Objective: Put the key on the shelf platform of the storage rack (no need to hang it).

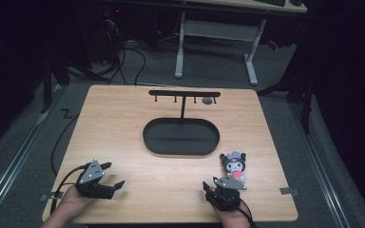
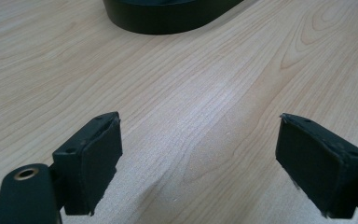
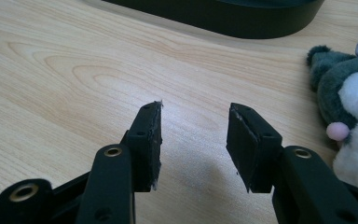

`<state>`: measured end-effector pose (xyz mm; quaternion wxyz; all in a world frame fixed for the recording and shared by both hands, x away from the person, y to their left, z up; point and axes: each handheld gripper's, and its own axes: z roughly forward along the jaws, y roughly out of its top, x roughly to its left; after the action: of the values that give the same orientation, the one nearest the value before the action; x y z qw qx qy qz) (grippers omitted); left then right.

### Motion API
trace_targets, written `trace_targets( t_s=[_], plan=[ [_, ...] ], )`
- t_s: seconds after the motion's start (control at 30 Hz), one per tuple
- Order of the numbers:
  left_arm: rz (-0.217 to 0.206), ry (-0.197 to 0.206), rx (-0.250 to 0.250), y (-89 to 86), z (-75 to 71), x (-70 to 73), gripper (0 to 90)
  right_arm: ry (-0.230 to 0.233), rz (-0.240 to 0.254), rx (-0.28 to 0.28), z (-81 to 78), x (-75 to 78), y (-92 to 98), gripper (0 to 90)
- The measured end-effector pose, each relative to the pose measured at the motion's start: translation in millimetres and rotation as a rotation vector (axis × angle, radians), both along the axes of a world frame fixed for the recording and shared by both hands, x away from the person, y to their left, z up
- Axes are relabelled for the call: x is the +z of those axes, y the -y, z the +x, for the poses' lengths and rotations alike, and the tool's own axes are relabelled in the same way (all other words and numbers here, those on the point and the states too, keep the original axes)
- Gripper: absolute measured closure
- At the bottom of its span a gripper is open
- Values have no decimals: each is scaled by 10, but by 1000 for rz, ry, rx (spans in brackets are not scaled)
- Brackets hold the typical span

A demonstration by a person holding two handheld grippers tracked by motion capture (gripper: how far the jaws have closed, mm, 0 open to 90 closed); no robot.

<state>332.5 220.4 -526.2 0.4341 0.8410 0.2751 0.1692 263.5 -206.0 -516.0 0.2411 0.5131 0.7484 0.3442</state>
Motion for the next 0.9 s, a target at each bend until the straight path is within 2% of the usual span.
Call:
trace_targets(
  t_s=[0.67,0.9],
  plan=[
    [-1,-1,0,-1,2,0,154,-52,-8,-16,24,-11,67,541],
    [-2,-2,0,-1,5,0,154,-71,4,-26,26,5,125,507]
  ],
)
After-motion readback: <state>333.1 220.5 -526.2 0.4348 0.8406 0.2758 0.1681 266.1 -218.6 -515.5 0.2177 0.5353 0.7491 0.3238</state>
